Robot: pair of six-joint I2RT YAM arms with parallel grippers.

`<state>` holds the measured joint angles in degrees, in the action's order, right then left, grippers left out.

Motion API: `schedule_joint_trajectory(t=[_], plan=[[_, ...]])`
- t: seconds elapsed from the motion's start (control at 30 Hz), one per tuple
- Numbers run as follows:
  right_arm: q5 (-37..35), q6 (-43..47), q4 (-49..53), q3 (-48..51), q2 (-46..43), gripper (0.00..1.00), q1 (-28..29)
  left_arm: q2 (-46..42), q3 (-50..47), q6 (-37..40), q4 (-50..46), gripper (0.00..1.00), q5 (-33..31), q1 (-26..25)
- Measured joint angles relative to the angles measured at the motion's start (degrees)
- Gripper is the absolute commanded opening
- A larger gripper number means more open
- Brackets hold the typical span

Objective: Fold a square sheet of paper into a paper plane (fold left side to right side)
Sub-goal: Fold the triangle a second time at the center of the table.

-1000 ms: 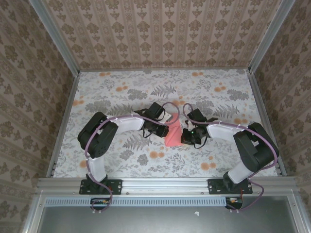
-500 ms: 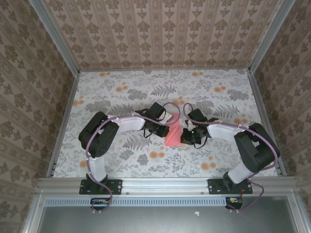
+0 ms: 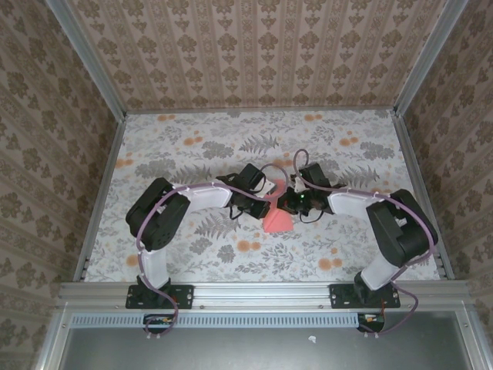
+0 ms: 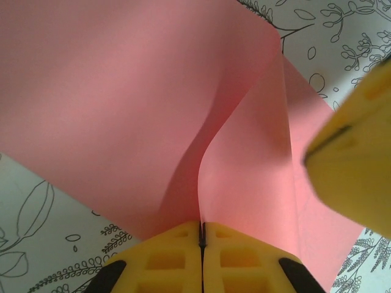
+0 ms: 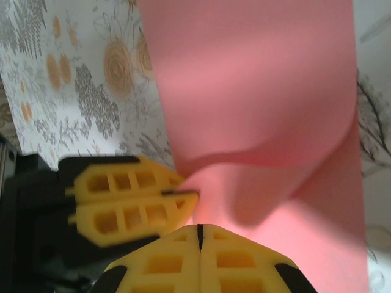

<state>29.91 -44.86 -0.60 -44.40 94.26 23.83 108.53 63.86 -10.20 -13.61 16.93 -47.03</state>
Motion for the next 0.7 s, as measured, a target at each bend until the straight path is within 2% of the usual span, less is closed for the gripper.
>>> schedule_joint_trajectory(t=[0.27,0.7], plan=[[0.6,-0.6,-2.7,-2.6,5.0,0.01,0.4,0.0,0.1,0.0,0.1,0.06,-0.5,-0.3],[0.0,0.3,-2.4,-1.4,5.3,0.01,0.4,0.0,0.2,0.0,-0.1,0.06,-1.3,-0.6]])
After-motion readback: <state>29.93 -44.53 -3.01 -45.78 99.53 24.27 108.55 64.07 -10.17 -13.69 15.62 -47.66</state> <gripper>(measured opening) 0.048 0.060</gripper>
